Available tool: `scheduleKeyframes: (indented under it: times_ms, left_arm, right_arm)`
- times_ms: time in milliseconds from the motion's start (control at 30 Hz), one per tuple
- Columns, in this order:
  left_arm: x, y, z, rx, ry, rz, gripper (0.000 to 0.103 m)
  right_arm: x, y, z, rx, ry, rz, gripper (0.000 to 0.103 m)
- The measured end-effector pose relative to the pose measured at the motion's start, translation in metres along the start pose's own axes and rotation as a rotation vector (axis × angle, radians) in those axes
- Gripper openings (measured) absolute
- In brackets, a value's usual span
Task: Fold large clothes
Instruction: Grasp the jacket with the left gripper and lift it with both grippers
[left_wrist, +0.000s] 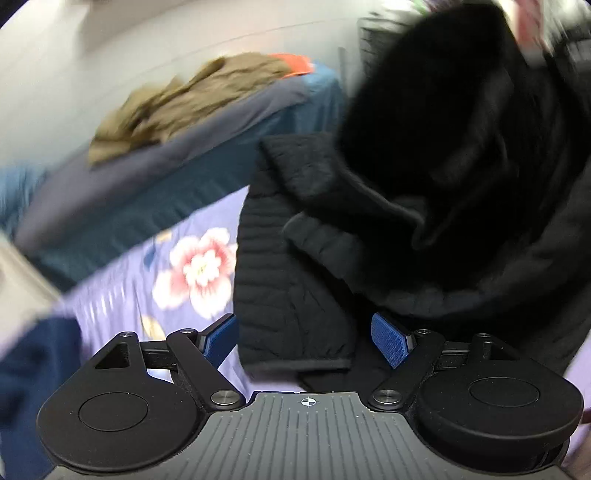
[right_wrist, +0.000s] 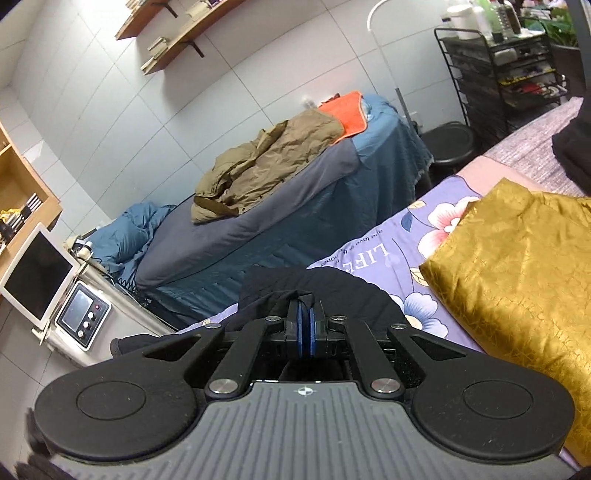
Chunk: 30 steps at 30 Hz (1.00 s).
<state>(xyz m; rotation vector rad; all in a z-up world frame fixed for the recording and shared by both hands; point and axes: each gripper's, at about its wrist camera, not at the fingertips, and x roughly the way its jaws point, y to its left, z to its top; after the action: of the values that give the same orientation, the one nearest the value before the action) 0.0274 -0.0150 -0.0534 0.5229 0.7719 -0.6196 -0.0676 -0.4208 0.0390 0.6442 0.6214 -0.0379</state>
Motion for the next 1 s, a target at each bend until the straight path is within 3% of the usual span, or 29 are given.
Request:
scheduleKeyframes:
  times_ms: [100,167,267,333,433,500,600,700,800,933,1000]
  left_arm:
    - [0.016,-0.007,0.012,0.021,-0.029,-0.016,0.103]
    - [0.024,-0.001,0.024,-0.053,-0.058,-0.041,0.103]
    - [0.032,0.008,0.037,-0.142,-0.105,-0.2,0.103]
    - [0.042,0.001,0.044,-0.067,-0.085,-0.284,0.103]
    - [0.052,-0.017,0.052,0.058,-0.056,-0.236,0.103]
    - [0.051,-0.023,0.057,0.085,-0.107,-0.239,0.103]
    - [0.053,-0.036,0.068,0.158,-0.178,-0.101,0.103]
    - [0.057,-0.051,0.08,0.32,-0.281,0.015,0.103]
    - [0.072,-0.078,0.086,0.595,-0.358,0.142,0.103]
    - [0.107,-0.111,0.078,0.993,-0.308,0.1,0.103]
    - [0.121,-0.122,0.072,1.076,-0.277,0.061,0.103]
  right_arm:
    - [0.005,-0.001,0.001,0.007,0.006,-0.01,0.006]
    - [0.004,0.0,0.0,0.003,0.009,-0.013,0.006]
    - [0.001,-0.002,-0.001,0.001,0.011,-0.019,0.006]
    - [-0.005,-0.007,-0.003,0.01,0.001,-0.031,0.006]
    - [-0.017,-0.023,-0.005,0.071,-0.044,-0.09,0.006]
    - [-0.024,-0.041,-0.007,0.123,-0.059,-0.139,0.006]
    - [-0.038,-0.066,-0.015,0.164,-0.058,-0.187,0.006]
    - [-0.054,-0.083,-0.028,0.172,-0.048,-0.212,0.006]
    - [-0.064,-0.095,-0.042,0.203,-0.027,-0.243,0.006]
    - [-0.069,-0.101,-0.059,0.234,0.005,-0.252,0.006]
    - [-0.068,-0.1,-0.066,0.233,0.017,-0.259,0.006]
